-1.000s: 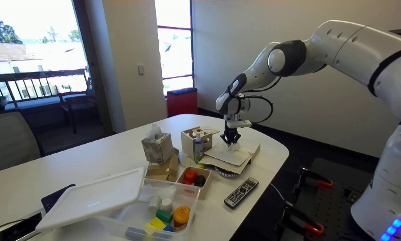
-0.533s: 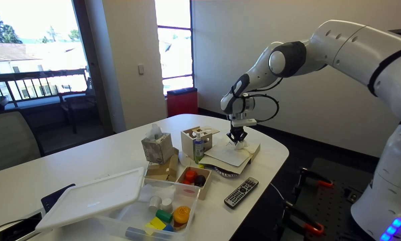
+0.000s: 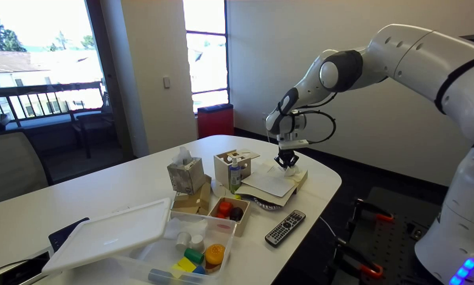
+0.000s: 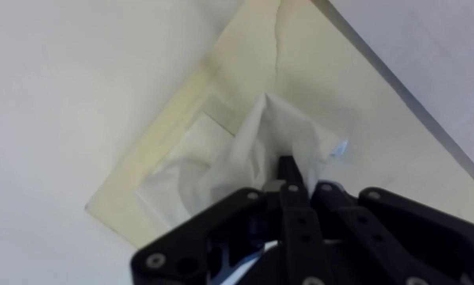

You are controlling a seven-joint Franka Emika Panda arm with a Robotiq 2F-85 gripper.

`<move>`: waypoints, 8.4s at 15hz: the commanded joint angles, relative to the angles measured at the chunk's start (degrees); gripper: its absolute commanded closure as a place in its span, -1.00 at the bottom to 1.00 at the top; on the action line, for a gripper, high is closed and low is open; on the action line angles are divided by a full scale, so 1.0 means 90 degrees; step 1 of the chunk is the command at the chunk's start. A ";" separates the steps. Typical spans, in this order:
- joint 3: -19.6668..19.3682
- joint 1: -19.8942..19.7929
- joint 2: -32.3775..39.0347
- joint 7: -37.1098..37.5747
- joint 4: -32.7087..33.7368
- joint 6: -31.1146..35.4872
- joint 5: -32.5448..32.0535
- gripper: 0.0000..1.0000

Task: Use the white napkin to wipe the book.

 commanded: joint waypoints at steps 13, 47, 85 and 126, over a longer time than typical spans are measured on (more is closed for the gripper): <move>0.0419 0.0204 0.0137 -0.0211 0.0181 -0.1782 0.0076 0.99; -0.0043 -0.0564 -0.0343 0.0539 -0.0246 -0.0971 0.1147 0.99; -0.0152 -0.0167 0.0492 0.0437 0.1625 -0.0808 0.0314 0.99; 0.2058 0.2857 -0.0446 -0.2118 0.0190 -0.0279 -0.0457 0.99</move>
